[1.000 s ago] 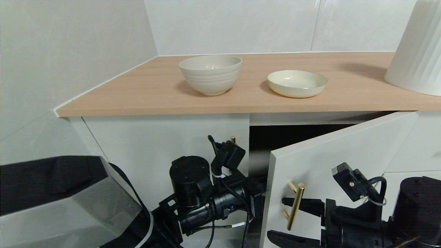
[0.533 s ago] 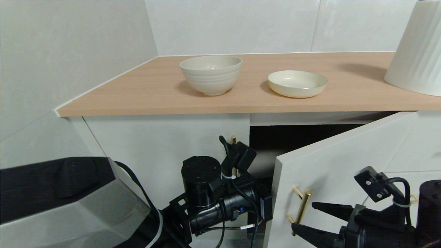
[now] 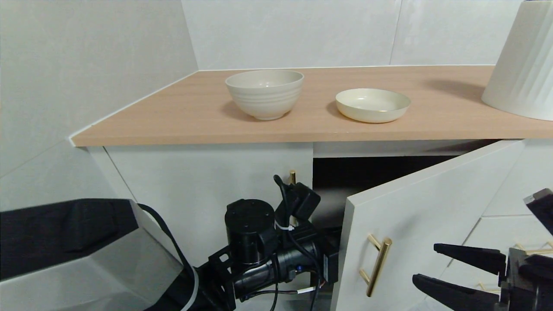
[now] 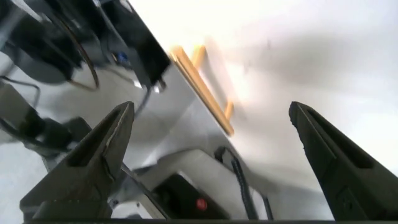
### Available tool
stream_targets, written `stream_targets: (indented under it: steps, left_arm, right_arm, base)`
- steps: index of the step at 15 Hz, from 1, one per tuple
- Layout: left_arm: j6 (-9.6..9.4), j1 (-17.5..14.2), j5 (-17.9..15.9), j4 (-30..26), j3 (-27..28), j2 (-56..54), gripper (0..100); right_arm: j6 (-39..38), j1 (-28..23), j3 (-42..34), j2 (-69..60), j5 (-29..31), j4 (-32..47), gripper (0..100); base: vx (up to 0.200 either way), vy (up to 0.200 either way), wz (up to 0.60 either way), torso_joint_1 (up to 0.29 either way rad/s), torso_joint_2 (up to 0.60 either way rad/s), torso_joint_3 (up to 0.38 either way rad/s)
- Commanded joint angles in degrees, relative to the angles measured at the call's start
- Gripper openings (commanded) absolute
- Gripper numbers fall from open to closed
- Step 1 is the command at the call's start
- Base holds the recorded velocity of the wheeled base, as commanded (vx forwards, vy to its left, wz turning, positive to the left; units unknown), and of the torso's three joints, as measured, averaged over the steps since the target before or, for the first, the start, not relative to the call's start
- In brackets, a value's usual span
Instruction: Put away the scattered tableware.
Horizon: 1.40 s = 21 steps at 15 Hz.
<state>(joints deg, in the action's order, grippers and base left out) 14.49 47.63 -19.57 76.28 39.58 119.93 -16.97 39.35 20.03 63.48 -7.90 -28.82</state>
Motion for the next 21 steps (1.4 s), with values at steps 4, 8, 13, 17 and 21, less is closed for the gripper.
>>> stream_targets:
  steps: [4, 8, 13, 17, 21]
  left_arm:
    - [0.01, 1.6, 0.0, -3.1, 0.2, -2.4, 0]
    - [0.01, 2.1, 0.0, -9.3, 4.5, -1.0, 0]
    - [0.01, 2.6, 0.8, -9.5, 5.6, -0.1, 0]
    - [-0.08, 2.9, 0.8, -9.5, 5.9, 0.1, 0]
    - [0.01, 2.9, 0.8, -11.9, 9.5, 2.4, 0]
  right_arm:
    - [0.0, 0.0, 0.4, -3.1, 0.0, 0.2, 100]
    - [0.0, 0.0, 0.4, -4.4, 0.0, 1.0, 100]
    - [0.0, 0.0, 0.6, -6.5, 0.0, 2.5, 100]
    - [0.0, 0.0, 0.6, -7.0, 0.0, 2.5, 100]
    - [0.0, 0.0, 0.6, -7.1, 0.0, 2.5, 100]
  base:
    - [0.0, 0.0, 0.0, 0.0, 0.0, 0.0]
    - [0.0, 0.0, 0.0, 0.0, 0.0, 0.0]
    - [-0.12, 0.0, 0.0, 0.004, 0.0, 0.002]
    - [-0.15, 0.0, 0.0, 0.001, 0.0, 0.007]
    - [0.0, 0.0, 0.0, 0.0, 0.0, 0.0]
